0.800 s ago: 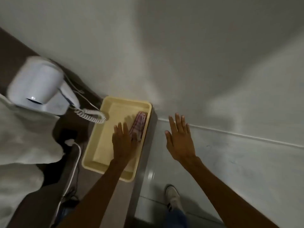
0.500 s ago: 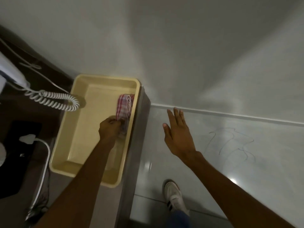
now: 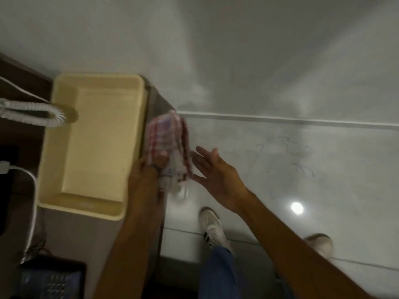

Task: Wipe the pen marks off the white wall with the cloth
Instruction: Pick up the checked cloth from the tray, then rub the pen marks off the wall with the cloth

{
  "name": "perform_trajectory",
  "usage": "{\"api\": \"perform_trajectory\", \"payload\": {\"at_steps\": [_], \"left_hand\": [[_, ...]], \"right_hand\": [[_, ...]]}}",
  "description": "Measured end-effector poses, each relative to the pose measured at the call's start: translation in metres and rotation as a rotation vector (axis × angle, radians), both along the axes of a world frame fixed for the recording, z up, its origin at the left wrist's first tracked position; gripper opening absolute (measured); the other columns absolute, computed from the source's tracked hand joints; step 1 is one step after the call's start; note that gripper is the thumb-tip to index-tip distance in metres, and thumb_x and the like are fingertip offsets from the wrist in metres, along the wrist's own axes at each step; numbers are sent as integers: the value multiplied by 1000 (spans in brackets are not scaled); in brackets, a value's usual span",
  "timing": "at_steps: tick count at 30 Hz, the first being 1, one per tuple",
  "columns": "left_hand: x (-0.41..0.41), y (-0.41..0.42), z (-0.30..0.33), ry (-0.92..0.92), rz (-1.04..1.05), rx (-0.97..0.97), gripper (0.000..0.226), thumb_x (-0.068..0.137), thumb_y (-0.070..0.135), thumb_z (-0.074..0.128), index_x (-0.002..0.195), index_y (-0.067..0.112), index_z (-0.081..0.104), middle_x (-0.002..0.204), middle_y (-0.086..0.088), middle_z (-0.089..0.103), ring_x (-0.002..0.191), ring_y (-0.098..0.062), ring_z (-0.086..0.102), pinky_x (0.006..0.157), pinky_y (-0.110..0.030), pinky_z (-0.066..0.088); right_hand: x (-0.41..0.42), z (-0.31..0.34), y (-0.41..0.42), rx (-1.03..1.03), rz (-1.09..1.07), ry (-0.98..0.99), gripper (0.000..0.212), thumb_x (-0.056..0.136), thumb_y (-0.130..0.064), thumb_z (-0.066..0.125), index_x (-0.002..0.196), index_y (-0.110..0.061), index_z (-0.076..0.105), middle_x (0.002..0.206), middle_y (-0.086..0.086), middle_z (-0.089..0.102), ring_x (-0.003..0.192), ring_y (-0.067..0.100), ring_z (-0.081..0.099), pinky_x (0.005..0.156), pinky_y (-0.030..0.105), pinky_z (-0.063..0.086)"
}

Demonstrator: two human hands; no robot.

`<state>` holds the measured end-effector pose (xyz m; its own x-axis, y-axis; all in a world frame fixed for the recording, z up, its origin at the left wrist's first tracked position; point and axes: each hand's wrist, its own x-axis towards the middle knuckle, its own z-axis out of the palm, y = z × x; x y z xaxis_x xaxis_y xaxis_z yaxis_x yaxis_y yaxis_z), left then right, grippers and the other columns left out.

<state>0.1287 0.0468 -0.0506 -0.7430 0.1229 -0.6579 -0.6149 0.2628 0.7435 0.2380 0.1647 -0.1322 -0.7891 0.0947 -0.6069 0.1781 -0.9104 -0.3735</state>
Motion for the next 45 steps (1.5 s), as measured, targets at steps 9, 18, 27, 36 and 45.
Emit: {"api": "perform_trajectory", "payload": {"at_steps": [9, 18, 27, 36, 45], "left_hand": [[219, 9, -177, 135, -498, -585, 63, 103, 63, 37, 137, 14, 59, 142, -8, 57, 126, -25, 59, 103, -37, 55], [185, 6, -448, 721, -1059, -722, 69, 110, 43, 36, 166, 5, 33, 177, -20, 25, 167, -43, 14, 135, -55, 18], [172, 13, -536, 948, -863, -914, 63, 115, 35, 28, 171, 10, 19, 180, -14, 18, 168, -38, 15, 137, -56, 13], [174, 13, -540, 1053, -780, -935, 60, 114, 37, 27, 170, 14, 27, 179, -11, 25, 167, -34, 22, 136, -55, 18], [171, 8, -552, 1123, -759, -908, 61, 115, 38, 27, 170, 13, 25, 178, -14, 28, 165, -37, 25, 135, -56, 20]], "right_hand": [[168, -134, 23, 32, -110, -578, 27, 101, 2, 54, 115, -17, 67, 101, 18, 71, 84, 26, 70, 85, 44, 62], [335, -348, 49, 1212, 437, -911, 98, 93, 5, 68, 169, -21, 13, 179, 10, 12, 162, 44, 21, 116, 64, 49], [358, -428, 16, 2011, 1024, 111, 64, 106, -43, 45, 165, -21, 32, 176, 9, 25, 165, 34, 14, 133, 61, 18], [334, -441, 131, 2228, 970, 54, 55, 110, -41, 41, 162, -23, 41, 172, 8, 37, 163, 33, 26, 132, 61, 21], [309, -432, 163, 2111, 794, -470, 68, 109, -52, 24, 167, -16, 20, 177, 15, 19, 165, 38, 13, 130, 68, 21]]}}
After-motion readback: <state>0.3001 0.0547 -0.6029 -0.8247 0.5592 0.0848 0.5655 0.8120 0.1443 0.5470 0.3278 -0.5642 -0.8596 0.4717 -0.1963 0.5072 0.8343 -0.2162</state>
